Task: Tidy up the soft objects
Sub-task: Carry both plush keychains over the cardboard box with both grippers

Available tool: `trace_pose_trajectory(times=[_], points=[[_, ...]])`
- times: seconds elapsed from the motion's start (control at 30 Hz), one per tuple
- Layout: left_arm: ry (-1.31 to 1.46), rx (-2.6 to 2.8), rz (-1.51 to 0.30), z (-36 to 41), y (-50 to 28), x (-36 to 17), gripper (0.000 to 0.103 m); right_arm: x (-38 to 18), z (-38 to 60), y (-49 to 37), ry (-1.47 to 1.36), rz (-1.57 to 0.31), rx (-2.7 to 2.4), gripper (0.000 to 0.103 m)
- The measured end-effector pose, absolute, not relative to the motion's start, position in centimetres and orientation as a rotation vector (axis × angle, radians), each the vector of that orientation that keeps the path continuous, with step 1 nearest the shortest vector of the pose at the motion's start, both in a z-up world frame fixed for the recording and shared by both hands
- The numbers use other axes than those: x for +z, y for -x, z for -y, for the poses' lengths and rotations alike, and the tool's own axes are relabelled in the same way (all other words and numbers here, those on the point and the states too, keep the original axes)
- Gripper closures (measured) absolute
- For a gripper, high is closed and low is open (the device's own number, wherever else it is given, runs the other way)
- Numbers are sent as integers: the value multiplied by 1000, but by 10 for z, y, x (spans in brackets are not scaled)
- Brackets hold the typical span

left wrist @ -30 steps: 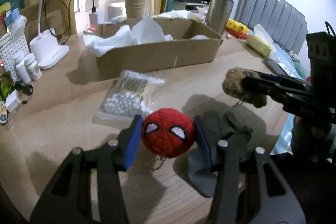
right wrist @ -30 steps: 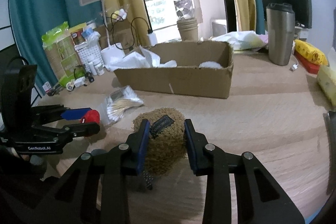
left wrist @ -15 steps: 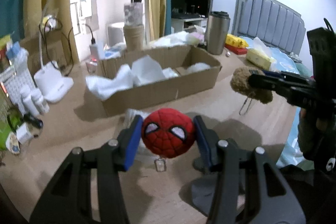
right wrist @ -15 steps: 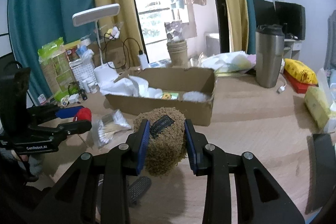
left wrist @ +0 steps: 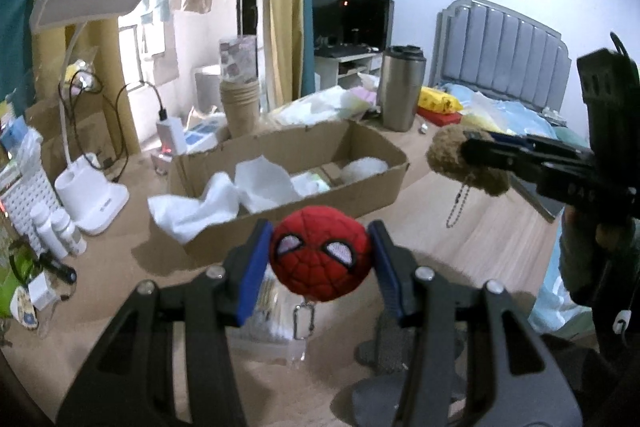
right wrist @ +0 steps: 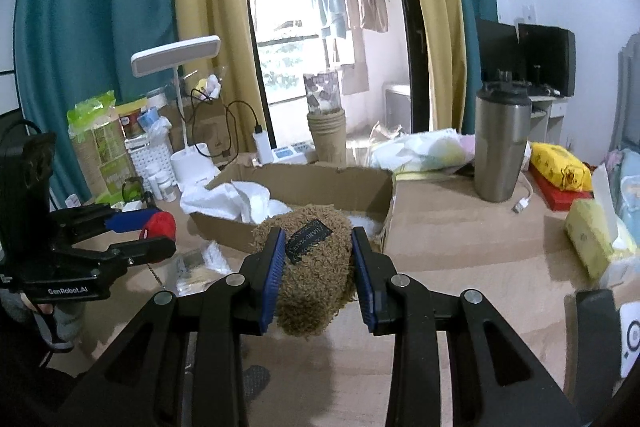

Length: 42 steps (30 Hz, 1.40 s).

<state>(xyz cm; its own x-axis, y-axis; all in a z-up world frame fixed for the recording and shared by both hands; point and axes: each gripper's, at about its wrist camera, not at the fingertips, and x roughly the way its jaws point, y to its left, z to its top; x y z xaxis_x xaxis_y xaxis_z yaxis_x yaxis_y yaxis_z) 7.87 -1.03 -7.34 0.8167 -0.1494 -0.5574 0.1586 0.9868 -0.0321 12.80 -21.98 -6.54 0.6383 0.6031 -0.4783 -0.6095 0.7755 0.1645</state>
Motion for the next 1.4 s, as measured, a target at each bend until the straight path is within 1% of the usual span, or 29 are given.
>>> trace_pose_trajectory(times=[0.7, 1.4], points=[[-6, -179, -491, 7, -121, -52, 52, -55, 214, -165, 17, -501, 689, 67], [26, -192, -434, 2, -152, -40, 52, -51, 200, -206, 24, -469, 697, 67]])
